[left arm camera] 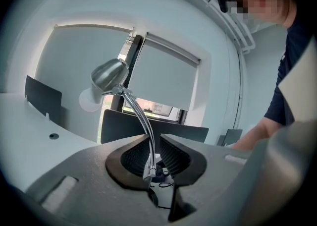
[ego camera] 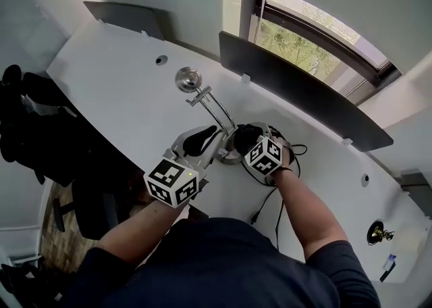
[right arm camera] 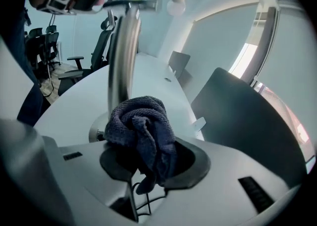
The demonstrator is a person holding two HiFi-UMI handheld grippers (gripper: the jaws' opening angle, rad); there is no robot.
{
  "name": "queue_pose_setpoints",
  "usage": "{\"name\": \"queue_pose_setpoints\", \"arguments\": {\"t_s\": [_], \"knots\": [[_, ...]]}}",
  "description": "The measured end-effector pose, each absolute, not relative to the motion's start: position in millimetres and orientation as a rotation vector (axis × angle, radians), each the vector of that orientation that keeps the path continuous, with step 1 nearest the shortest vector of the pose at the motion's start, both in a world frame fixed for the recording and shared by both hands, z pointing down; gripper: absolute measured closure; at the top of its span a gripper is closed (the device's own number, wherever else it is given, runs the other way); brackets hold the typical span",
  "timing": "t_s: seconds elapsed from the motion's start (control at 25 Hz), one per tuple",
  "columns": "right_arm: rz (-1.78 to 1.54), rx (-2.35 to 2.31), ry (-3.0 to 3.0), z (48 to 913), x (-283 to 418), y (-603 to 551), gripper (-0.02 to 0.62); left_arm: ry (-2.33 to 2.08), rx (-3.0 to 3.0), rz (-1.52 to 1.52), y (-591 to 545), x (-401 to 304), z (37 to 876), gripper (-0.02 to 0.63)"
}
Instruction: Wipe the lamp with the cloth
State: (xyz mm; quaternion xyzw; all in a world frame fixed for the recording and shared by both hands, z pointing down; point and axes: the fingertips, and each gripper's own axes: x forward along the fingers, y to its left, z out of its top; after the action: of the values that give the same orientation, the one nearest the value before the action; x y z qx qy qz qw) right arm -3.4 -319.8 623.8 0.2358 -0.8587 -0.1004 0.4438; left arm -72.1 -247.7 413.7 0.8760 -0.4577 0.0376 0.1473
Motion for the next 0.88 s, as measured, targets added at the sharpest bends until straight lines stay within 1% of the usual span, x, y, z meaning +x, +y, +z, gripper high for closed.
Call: {"name": "queue_pose_setpoints", "arguments": {"t_s": [0.36, 0.68, 0.76, 0.88], "knots": [[-0.133, 0.749, -2.341, 527.2, 7.0, -243.8, 0.460, -1.241, 2.569, 0.078, -207.2, -68.5, 398.1, 0.557], [0.146, 0.824, -2.618, 450.1, 0.8, -185.8, 0.460, -1.132, 2.621, 0.135, -170.9, -59.1, 408.6, 0.557], [0.206, 0.835, -2.695, 430.6, -0.2, -176.2, 0.459, -1.102, 2.622, 0.122, -163.2, -57.5, 410.2, 0.562], [0.254, 0.845, -2.783, 405.2, -1.9, -162.5, 0.460, -1.072, 2.639, 0.108, -152.2, -55.7, 407.7, 0.591]]}}
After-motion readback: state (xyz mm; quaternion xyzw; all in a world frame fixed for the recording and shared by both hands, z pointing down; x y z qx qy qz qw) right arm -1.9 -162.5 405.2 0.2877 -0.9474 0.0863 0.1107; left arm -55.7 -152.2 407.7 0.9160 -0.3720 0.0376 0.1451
